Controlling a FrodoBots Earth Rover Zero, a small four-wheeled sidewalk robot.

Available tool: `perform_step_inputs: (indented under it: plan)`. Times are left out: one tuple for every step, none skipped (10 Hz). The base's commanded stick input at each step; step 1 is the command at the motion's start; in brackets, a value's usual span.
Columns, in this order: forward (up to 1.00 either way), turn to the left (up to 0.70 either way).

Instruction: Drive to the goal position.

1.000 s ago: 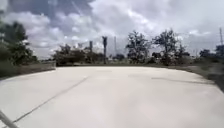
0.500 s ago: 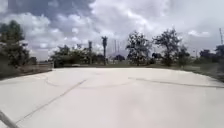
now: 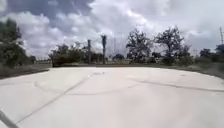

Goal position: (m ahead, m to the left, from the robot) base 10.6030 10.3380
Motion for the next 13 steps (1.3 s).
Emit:
perform_step_inputs:
  plan:
    - [0.85, 0.00]
    - [0.85, 0.00]
    - [0.85, 0.00]
    - [0.85, 0.00]
    - [0.85, 0.00]
    - [0.85, 0.04]
    - [0.85, 0.12]
    - [0.85, 0.34]
    - [0.85, 0.34]
    - [0.85, 0.34]
    - [0.85, 0.34]
    - [0.85, 0.34]
    - [0.85, 0.34]
